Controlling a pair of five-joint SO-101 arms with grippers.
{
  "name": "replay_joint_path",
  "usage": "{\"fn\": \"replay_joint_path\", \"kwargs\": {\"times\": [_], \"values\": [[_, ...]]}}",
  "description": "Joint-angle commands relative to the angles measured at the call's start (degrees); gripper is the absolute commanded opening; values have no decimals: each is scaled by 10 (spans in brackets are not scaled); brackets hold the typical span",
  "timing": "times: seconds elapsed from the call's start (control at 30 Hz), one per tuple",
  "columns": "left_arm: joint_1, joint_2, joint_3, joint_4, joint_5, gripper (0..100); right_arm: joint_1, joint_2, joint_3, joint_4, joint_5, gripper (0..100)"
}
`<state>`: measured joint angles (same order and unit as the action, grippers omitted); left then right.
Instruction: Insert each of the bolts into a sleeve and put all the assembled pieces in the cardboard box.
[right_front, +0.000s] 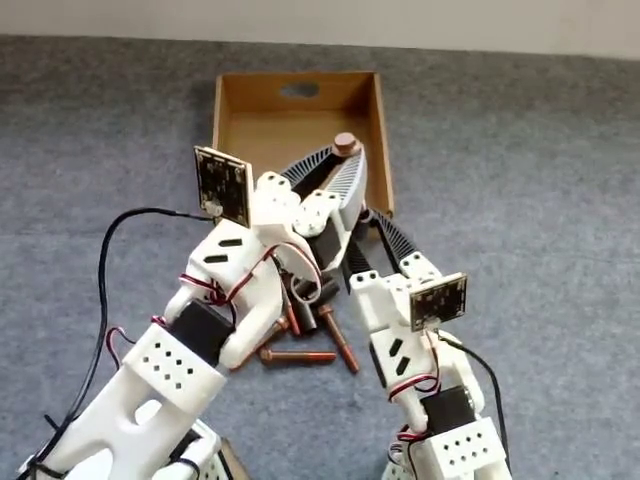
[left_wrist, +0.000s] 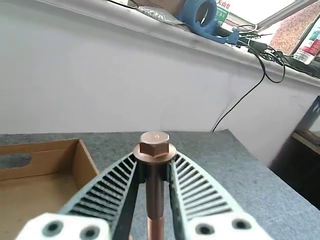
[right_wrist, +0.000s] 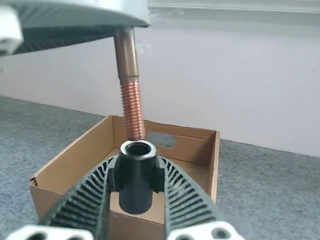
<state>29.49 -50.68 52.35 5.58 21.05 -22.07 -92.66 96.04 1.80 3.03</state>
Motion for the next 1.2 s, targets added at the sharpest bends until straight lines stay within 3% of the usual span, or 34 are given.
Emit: {"fn": "replay_joint_path", "kwargs": {"times": [0.0,0.23,0.83,1.0,1.17], "values": [[10,-11,-5,-15,1,8,6,-8,35,-13,-3,6],[18,-11,7,-14,-60,8,6,-8,35,-13,-3,6],[28,-11,20,-14,-61,9,6,-8,35,-12,-2,6],[29,-12,44,-14,-154,9,6,-8,35,-11,-2,6],[27,-15,78,-14,-165,9,6,-8,35,-11,-2,6]]}}
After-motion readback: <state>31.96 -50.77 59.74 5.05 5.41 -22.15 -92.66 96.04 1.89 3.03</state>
